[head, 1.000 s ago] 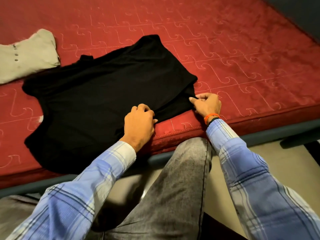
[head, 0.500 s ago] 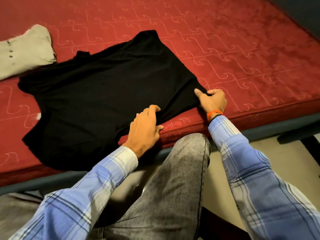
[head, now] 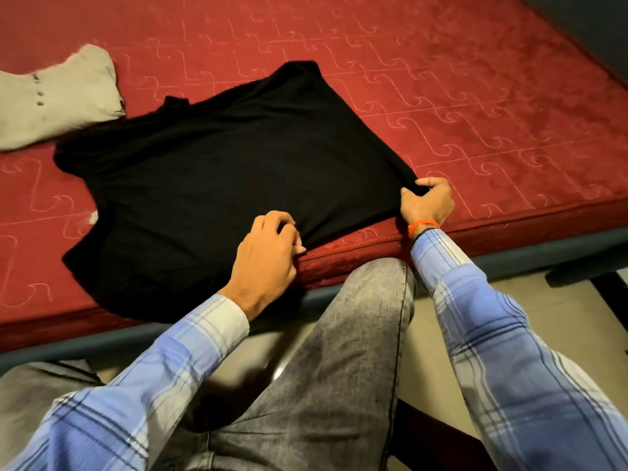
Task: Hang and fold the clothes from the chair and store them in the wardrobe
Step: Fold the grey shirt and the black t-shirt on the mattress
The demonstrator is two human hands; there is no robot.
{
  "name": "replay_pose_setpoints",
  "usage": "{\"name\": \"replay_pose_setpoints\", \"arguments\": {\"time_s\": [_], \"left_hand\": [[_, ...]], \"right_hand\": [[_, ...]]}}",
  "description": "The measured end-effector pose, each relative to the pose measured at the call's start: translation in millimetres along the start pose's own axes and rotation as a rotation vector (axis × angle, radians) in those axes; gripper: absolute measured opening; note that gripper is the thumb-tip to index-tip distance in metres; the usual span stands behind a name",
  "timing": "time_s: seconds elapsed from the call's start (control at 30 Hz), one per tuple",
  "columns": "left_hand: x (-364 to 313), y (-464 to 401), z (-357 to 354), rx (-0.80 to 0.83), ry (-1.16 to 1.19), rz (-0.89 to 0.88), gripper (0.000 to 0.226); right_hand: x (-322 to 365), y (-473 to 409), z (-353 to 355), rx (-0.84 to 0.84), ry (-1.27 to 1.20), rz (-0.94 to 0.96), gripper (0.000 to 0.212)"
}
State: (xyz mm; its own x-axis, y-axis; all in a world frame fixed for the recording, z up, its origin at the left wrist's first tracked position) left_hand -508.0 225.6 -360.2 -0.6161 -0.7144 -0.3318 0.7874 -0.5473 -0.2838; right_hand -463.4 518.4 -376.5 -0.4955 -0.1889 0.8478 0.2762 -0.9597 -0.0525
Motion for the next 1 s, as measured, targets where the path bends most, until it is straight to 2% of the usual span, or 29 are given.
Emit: {"name": "replay_pose_setpoints", "arguments": {"time_s": [0.2,0.33,0.43,0.5,0.57,0.6,0.67,0.73,0.9,1.0], "left_hand": [[5.1,1.4,-6.5,0.113,-0.159,0.085,0.034],[8.9,3.1,-5.6,0.158,-0.214,0.101,0.031],[9.4,2.8,-2.5,0.117,-0.166,0.059,0.02],[2.6,1.7,2.3,0.04,-0.163,-0.055,0.013],[-1.8,3.1,2.9,0.03,-0.202,-0.121,0.013],[-2.0,4.3,1.9,0.05,-0.219,-0.123,0.014],[-0.1,7.0,0.2,0.073,-0.238,-0.095,0.014],[2.5,8.8,-0.9,0.081,-0.261,-0.065,0.018],[7.2,12.0,-0.9,0.079,-0.205,-0.002,0.02],[7.3,11.1,7.4,-0.001,-0.134,0.015,0.014]], "right_hand": [[11.1,10.7,-4.4,0.086,0.112,0.171,0.03],[17.1,15.6,-13.7,0.125,0.295,0.32,0.029],[35.6,30.8,-24.4,0.157,0.513,0.654,0.023],[57.6,55.0,-35.4,0.304,0.448,0.939,0.019],[62.2,81.2,-50.5,0.595,0.4,1.103,0.028],[58.5,91.9,-54.8,0.715,0.414,1.133,0.035],[50.8,100.1,-55.3,0.81,0.435,1.143,0.047],[45.5,97.6,-51.1,0.798,0.399,1.136,0.052],[43.6,90.6,-49.2,0.735,0.396,1.144,0.049],[45.9,89.1,-48.0,0.731,0.383,1.131,0.047]]}}
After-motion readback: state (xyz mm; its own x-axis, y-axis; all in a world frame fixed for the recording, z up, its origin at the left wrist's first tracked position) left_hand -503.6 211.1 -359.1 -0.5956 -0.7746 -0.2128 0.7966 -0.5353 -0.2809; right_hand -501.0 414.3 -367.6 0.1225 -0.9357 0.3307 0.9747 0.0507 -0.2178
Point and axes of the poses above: each hand's wrist, its own y-axis away from the middle knuckle, its own z-axis out of the back of the hand, x = y × z, the point moved 8 cm from there along -y, towards the middle knuckle, and after that the axes turned 7 degrees about -x, right-handed, at the moved point
